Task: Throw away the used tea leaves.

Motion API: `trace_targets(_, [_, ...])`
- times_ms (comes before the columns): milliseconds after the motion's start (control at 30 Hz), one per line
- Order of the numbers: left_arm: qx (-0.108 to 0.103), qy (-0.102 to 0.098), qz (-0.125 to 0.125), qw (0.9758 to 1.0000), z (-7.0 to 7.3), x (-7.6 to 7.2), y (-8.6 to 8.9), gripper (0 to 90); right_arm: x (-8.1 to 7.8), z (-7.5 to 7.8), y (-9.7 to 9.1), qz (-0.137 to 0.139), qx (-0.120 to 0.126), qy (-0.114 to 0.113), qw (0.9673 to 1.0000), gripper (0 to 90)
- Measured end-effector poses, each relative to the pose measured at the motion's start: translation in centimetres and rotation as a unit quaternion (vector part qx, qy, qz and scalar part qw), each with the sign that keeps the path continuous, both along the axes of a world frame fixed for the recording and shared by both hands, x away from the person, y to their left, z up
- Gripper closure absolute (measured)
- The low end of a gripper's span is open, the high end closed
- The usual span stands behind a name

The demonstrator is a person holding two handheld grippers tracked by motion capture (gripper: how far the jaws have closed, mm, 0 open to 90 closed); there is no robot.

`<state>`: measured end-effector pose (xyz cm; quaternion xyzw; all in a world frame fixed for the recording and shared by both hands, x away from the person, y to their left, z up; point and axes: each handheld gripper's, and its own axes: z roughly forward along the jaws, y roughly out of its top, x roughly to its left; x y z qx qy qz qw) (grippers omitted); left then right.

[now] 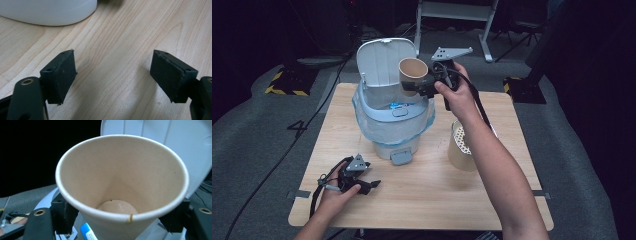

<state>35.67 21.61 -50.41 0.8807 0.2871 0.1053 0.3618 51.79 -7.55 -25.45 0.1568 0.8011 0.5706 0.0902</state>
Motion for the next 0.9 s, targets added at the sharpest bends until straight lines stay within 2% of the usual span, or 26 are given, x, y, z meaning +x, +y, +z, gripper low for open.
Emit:
trace_targets(333, [0.000, 0.000, 0.000, 1.0000, 0.0, 0.0, 0.0, 21.1, -0.2, -1.1, 2.1, 0.000, -0.052, 0.004, 0.9986, 26.2])
trace_targets(400, [0.001, 0.000, -0.001, 1.0000, 0.0, 0.0, 0.0, 21.1, -0.3, -1.4, 2.4, -0.008, -0.063, -0.011, 0.9979, 18.2])
trace_targets(467, [0.001, 0.000, -0.001, 1.0000, 0.0, 0.0, 0.0, 21.1, -0.4, -1.5, 2.5, -0.020, -0.078, -0.034, 0.9962, 15.2])
trace_targets(567, [0.000, 0.000, 0.000, 1.0000, 0.0, 0.0, 0.0, 21.1, -0.6, -1.5, 2.5, -0.033, -0.056, -0.052, 0.9965, 15.8])
trace_targets(600, [0.001, 0.000, -0.001, 1.0000, 0.0, 0.0, 0.0, 21.1, -0.8, -1.2, 2.4, -0.039, -0.041, -0.059, 0.9966, 15.9])
trace_targets(733, [0.000, 0.000, 0.000, 1.0000, 0.0, 0.0, 0.0, 21.1, -0.9, -1.0, 2.3, -0.049, -0.027, -0.066, 0.9963, 15.9])
trace_targets(800, [0.001, 0.000, -0.001, 1.0000, 0.0, 0.0, 0.0, 21.1, -0.9, -1.0, 2.4, -0.050, -0.027, -0.067, 0.9961, 15.6])
trace_targets(900, [0.000, 0.000, 0.000, 1.0000, 0.0, 0.0, 0.0, 21.1, -1.0, -1.3, 2.6, -0.040, -0.046, -0.071, 0.9956, 15.3])
